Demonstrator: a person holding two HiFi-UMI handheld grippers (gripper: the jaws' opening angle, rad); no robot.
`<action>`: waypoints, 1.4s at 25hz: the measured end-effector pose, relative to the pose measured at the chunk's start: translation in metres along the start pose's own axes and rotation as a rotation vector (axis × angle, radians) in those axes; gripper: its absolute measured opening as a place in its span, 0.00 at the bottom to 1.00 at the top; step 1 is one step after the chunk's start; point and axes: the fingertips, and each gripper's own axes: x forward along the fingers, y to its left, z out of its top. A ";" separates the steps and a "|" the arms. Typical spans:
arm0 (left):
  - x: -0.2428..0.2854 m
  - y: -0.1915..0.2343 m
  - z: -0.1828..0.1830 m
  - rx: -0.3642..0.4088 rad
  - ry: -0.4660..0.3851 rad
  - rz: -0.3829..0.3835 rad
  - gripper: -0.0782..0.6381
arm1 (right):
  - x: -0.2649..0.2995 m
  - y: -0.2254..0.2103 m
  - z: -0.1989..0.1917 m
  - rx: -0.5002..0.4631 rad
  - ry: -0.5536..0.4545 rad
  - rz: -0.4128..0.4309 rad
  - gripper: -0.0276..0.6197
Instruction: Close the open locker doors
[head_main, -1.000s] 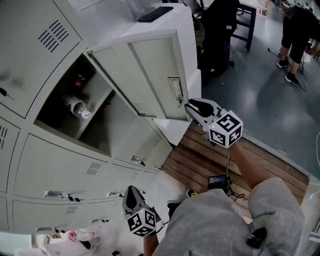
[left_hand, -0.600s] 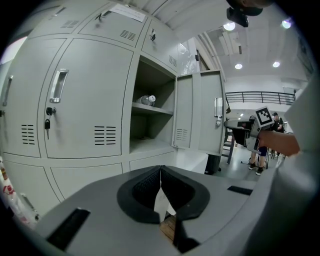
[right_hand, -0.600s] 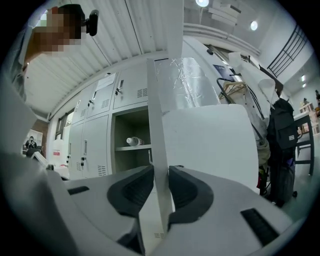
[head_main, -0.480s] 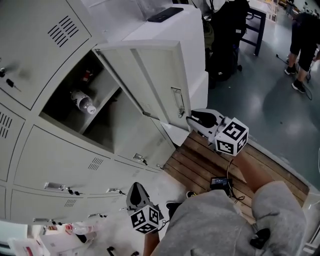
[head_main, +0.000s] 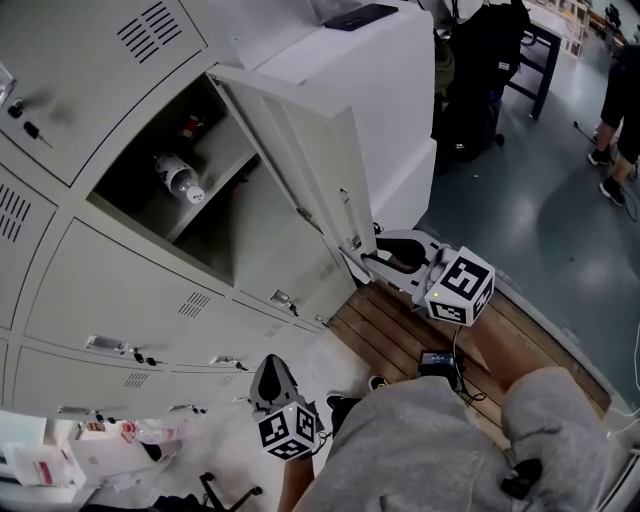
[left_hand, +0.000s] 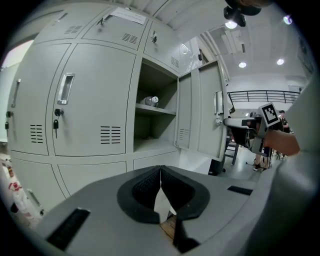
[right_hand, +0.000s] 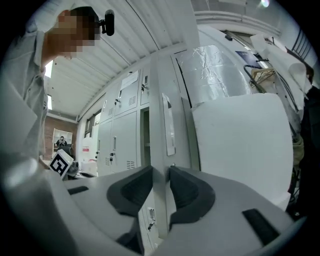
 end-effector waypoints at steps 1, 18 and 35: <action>-0.001 0.001 -0.001 0.000 0.000 0.006 0.12 | 0.002 0.005 0.000 0.000 0.000 0.016 0.22; -0.031 0.020 -0.007 -0.022 -0.005 0.101 0.12 | 0.046 0.069 -0.002 0.008 0.048 0.159 0.21; -0.064 0.058 -0.017 -0.067 -0.009 0.235 0.12 | 0.122 0.119 0.009 0.170 0.001 0.189 0.14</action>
